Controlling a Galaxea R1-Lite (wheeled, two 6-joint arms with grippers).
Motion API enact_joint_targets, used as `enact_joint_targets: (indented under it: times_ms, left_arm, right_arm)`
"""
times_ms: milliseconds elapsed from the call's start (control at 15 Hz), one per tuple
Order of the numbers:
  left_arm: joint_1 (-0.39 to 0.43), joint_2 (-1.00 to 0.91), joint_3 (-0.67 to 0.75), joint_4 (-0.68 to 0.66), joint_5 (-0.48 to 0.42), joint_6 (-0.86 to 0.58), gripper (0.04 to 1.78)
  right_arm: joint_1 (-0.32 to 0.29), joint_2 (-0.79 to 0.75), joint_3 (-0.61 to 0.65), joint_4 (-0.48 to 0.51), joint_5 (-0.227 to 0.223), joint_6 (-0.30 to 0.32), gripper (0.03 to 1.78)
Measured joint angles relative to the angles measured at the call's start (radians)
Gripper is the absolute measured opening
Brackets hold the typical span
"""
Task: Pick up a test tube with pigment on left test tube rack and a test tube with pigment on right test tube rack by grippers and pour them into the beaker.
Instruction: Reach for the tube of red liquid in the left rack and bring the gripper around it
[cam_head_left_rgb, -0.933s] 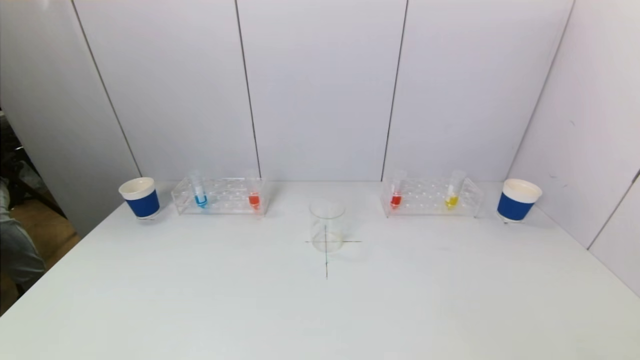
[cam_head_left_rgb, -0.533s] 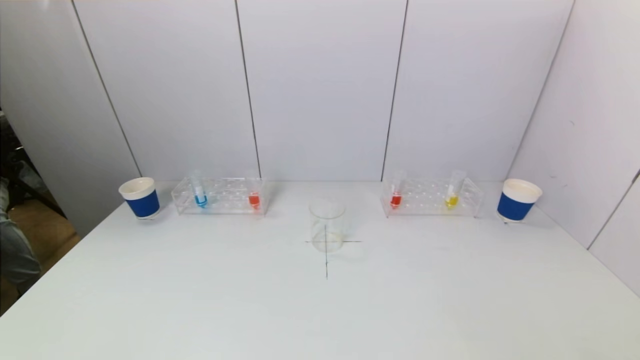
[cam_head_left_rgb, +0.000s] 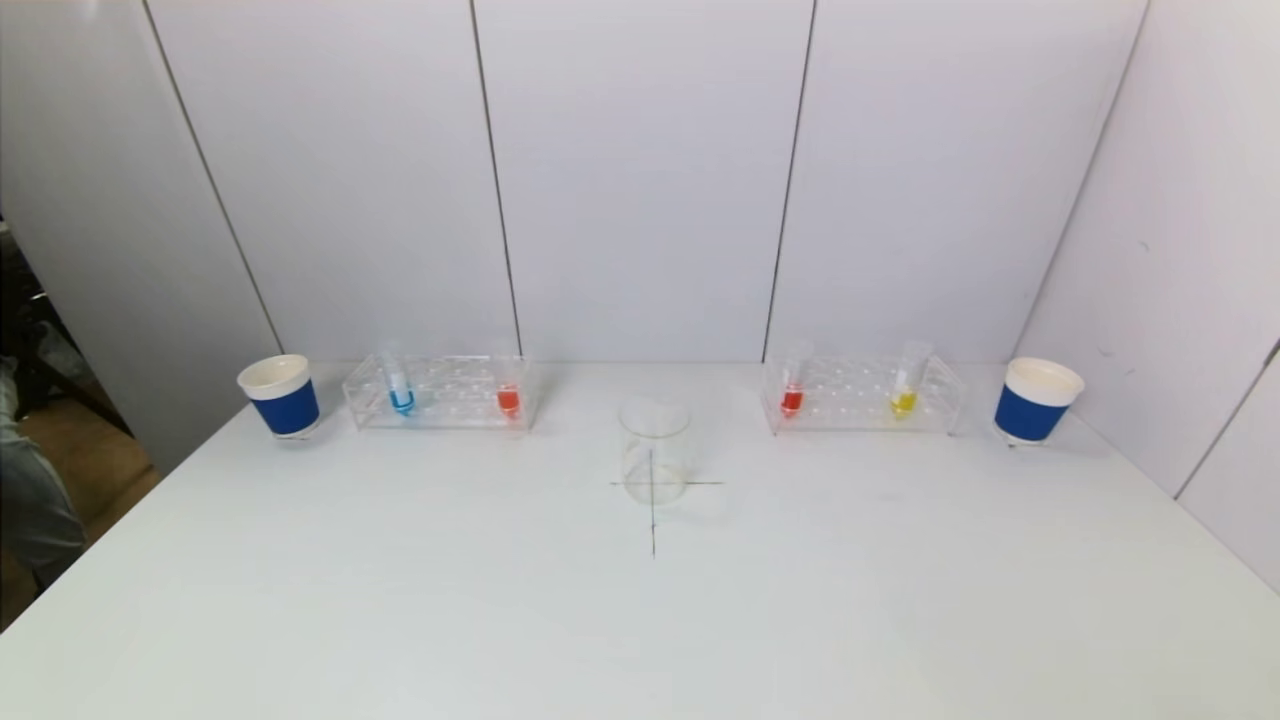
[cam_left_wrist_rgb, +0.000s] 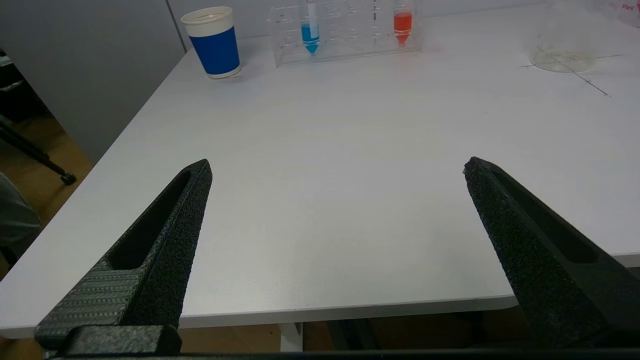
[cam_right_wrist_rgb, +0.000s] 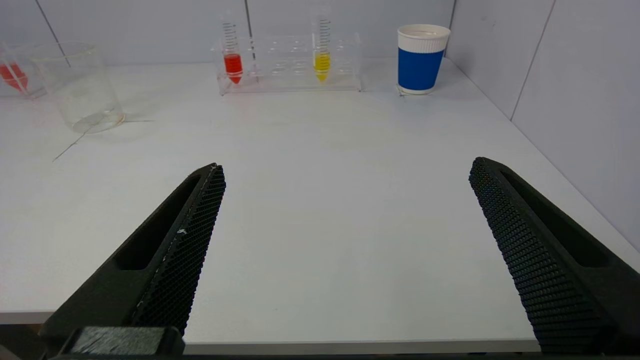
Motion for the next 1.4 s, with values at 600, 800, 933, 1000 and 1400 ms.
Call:
enact_joint_targets:
  times_ms: [600, 800, 933, 1000, 1400]
  left_arm:
    - [-0.010, 0.199, -0.407, 0.077, -0.066, 0.010, 1.76]
    - [-0.018, 0.398, -0.550, 0.060, -0.071, 0.013, 1.76]
    - [-0.019, 0.542, -0.596, -0.011, -0.071, 0.014, 1.76]
    - [-0.020, 0.621, -0.609, -0.069, -0.071, 0.015, 1.76]
    - [-0.051, 0.983, -0.624, -0.388, -0.069, 0.013, 1.76]
  right_arm:
    - [0.000, 0.000, 0.000, 0.000, 0.000, 0.000, 1.77]
    - [0.000, 0.000, 0.000, 0.000, 0.000, 0.000, 1.77]
    - [0.000, 0.000, 0.000, 0.000, 0.000, 0.000, 1.77]
    - [0.000, 0.000, 0.000, 0.000, 0.000, 0.000, 1.77]
    - [0.000, 0.000, 0.000, 0.000, 0.000, 0.000, 1.77]
